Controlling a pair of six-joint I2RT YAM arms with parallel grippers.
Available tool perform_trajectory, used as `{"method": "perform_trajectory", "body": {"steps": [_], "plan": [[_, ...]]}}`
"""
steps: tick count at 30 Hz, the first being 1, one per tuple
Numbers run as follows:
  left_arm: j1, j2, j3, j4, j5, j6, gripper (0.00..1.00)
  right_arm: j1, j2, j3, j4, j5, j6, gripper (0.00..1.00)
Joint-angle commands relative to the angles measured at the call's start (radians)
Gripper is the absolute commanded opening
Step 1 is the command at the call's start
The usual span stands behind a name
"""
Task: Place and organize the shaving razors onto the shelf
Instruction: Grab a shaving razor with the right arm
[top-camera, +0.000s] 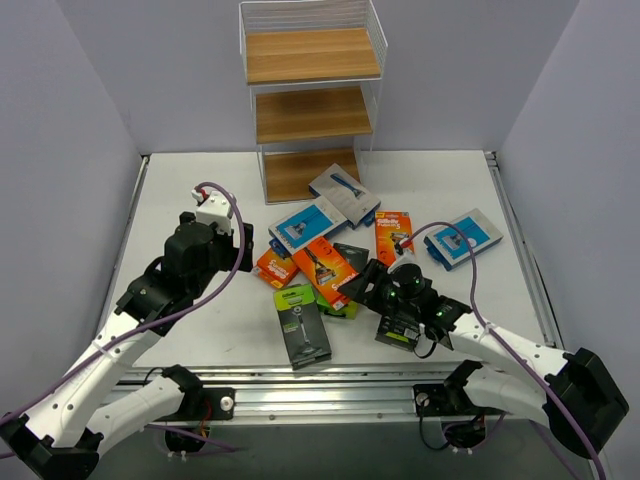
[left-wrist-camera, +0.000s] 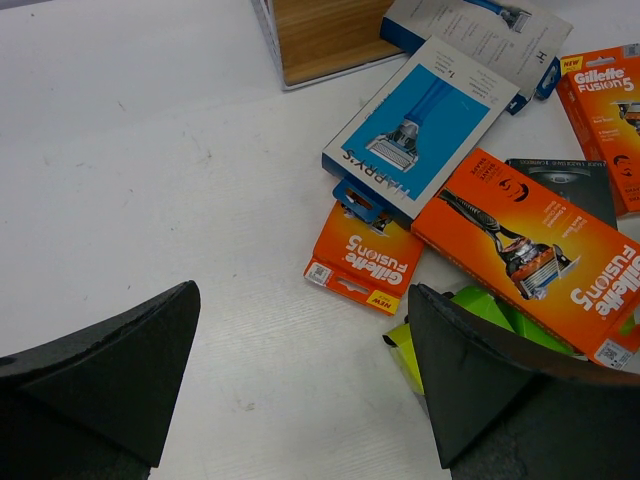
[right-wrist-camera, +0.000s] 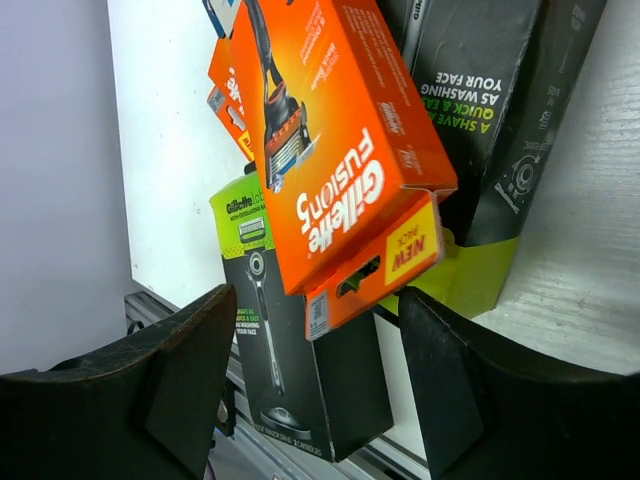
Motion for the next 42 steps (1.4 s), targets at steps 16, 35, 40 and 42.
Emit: {"method": "perform_trajectory", "body": {"steps": [16, 35, 40, 42], "plan": [[0.007, -0.01, 0.045, 0.014, 0.019, -0.012, 0.94, 0.009, 0.085, -0.005, 0.088, 0.01, 0.01, 0.57], [0.007, -0.004, 0.043, 0.015, 0.037, -0.019, 0.94, 0.009, 0.188, 0.003, 0.197, 0.021, 0.064, 0.34], [0.007, -0.009, 0.045, 0.017, 0.044, -0.021, 0.94, 0.007, 0.177, 0.006, 0.198, 0.036, 0.073, 0.27], [0.007, -0.012, 0.043, 0.015, 0.036, -0.021, 0.94, 0.007, 0.175, 0.009, 0.201, 0.039, 0.076, 0.23]]}}
